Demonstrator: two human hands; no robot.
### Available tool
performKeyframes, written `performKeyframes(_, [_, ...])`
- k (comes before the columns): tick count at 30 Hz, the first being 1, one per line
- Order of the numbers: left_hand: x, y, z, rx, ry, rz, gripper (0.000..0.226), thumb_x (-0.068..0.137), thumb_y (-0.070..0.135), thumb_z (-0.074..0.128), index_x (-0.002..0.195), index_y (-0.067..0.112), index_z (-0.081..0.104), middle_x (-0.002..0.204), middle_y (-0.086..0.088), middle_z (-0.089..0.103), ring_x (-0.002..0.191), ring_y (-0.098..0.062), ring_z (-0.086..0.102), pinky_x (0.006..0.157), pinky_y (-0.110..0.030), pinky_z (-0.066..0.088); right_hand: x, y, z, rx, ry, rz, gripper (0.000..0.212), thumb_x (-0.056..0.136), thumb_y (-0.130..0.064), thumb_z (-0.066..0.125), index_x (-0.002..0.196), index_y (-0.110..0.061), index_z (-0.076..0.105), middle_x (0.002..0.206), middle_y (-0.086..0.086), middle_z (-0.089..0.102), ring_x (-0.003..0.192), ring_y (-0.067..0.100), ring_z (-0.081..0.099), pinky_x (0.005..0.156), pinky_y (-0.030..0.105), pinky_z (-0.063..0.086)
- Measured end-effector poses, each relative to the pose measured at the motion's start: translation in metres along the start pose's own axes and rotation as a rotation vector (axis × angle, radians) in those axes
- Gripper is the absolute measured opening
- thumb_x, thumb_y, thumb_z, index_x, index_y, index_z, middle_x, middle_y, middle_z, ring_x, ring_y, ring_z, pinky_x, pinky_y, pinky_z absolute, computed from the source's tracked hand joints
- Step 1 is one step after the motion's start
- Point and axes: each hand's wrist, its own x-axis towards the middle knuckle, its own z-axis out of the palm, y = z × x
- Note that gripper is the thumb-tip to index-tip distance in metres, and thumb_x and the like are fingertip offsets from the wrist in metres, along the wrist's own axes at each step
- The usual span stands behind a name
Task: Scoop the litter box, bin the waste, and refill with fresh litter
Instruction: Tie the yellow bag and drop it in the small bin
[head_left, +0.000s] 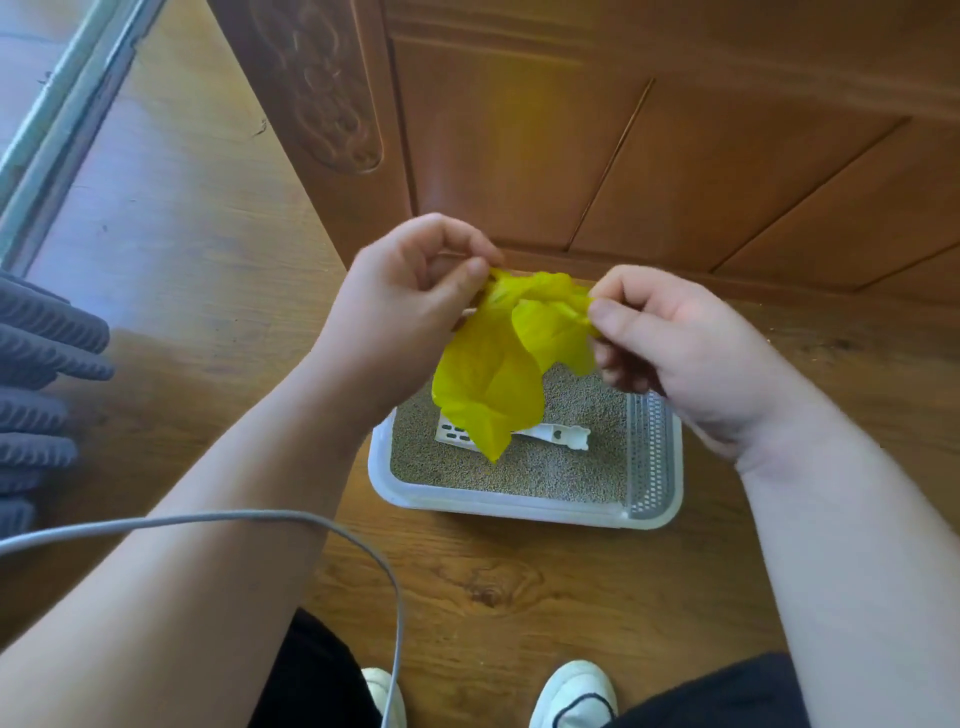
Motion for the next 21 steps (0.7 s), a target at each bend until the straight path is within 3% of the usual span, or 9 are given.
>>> performKeyframes(1, [0.001,-0.002,-0.005,0.036,0.05,-0.036,0.019,0.095,0.004,0.057,0.086,0.019,0.065,0.083,-0.013,0.07,0.077,-0.03,0.068,0.076,-0.045,0.057,0.0,0.004,-0.005,-0.115,0.042,0.032,0.028,0.1,-0.012,0.054,0.073,-0.019,0.056,0.061,-0.001,0.057,0.055,0.013,0.053,0.052,0.022,0.043])
performKeyframes(3, [0.002,-0.008,-0.015,0.148,0.096,-0.14,0.018,0.094,0.004,0.058,0.085,0.018,0.065,0.08,-0.004,0.072,0.076,-0.019,0.072,0.079,-0.046,0.057,0.002,0.017,-0.015,-0.589,0.061,0.121,0.025,0.097,-0.023,0.058,0.073,-0.019,0.058,0.065,-0.003,0.061,0.064,0.021,0.058,0.059,0.032,0.045])
performKeyframes(5, [-0.001,-0.009,-0.019,0.211,-0.005,-0.208,0.014,0.094,0.004,0.058,0.089,0.014,0.066,0.076,0.004,0.072,0.072,-0.012,0.071,0.077,-0.04,0.056,-0.002,0.021,-0.015,-0.801,0.008,0.208,0.023,0.096,-0.029,0.059,0.076,-0.019,0.06,0.068,-0.003,0.062,0.067,0.02,0.056,0.059,0.029,0.041])
performKeyframes(6, [-0.003,-0.007,-0.018,0.213,-0.066,-0.199,0.012,0.095,0.003,0.056,0.093,0.011,0.065,0.076,0.005,0.073,0.071,-0.01,0.07,0.074,-0.036,0.056,-0.004,0.019,-0.014,-0.747,-0.011,0.185,0.022,0.096,-0.028,0.059,0.076,-0.018,0.06,0.067,-0.004,0.062,0.064,0.015,0.055,0.057,0.029,0.04])
performKeyframes(8, [-0.006,-0.003,-0.016,0.158,-0.121,-0.158,0.012,0.097,0.002,0.053,0.098,0.007,0.064,0.076,0.004,0.072,0.07,-0.01,0.069,0.068,-0.028,0.054,-0.009,0.004,-0.013,-0.381,-0.006,0.105,0.021,0.098,-0.02,0.058,0.077,-0.018,0.06,0.063,-0.004,0.062,0.06,0.01,0.055,0.059,0.027,0.044])
performKeyframes(10, [-0.005,-0.001,-0.019,0.06,-0.06,-0.186,0.011,0.098,0.003,0.053,0.099,0.007,0.063,0.073,0.001,0.068,0.066,-0.011,0.067,0.067,-0.027,0.055,-0.012,-0.005,-0.015,-0.139,0.013,0.059,0.022,0.099,-0.013,0.056,0.078,-0.016,0.06,0.063,-0.001,0.061,0.063,0.011,0.056,0.063,0.029,0.047])
performKeyframes(14, [0.0,-0.007,-0.027,0.095,0.069,-0.257,0.011,0.096,0.002,0.056,0.091,0.009,0.063,0.074,-0.006,0.064,0.055,-0.009,0.063,0.073,-0.034,0.06,-0.008,0.017,-0.024,-0.65,0.071,0.069,0.021,0.095,-0.028,0.061,0.076,-0.021,0.061,0.07,0.004,0.067,0.067,0.023,0.058,0.07,0.037,0.049])
performKeyframes(17, [0.001,-0.013,-0.027,0.218,0.16,-0.285,0.019,0.094,0.002,0.055,0.082,0.014,0.063,0.072,-0.006,0.065,0.048,-0.007,0.062,0.069,-0.032,0.06,-0.011,0.028,-0.029,-0.782,0.062,0.213,0.023,0.096,-0.031,0.06,0.074,-0.022,0.059,0.07,0.002,0.066,0.067,0.024,0.059,0.064,0.034,0.045])
performKeyframes(21, [0.009,-0.024,-0.046,0.191,0.397,-0.362,0.02,0.092,0.004,0.057,0.077,0.017,0.063,0.067,-0.008,0.065,0.047,-0.013,0.063,0.077,-0.046,0.061,-0.012,0.033,-0.041,-0.87,0.197,0.374,0.022,0.096,-0.031,0.059,0.079,-0.018,0.061,0.074,0.002,0.067,0.065,0.022,0.059,0.053,0.026,0.034])
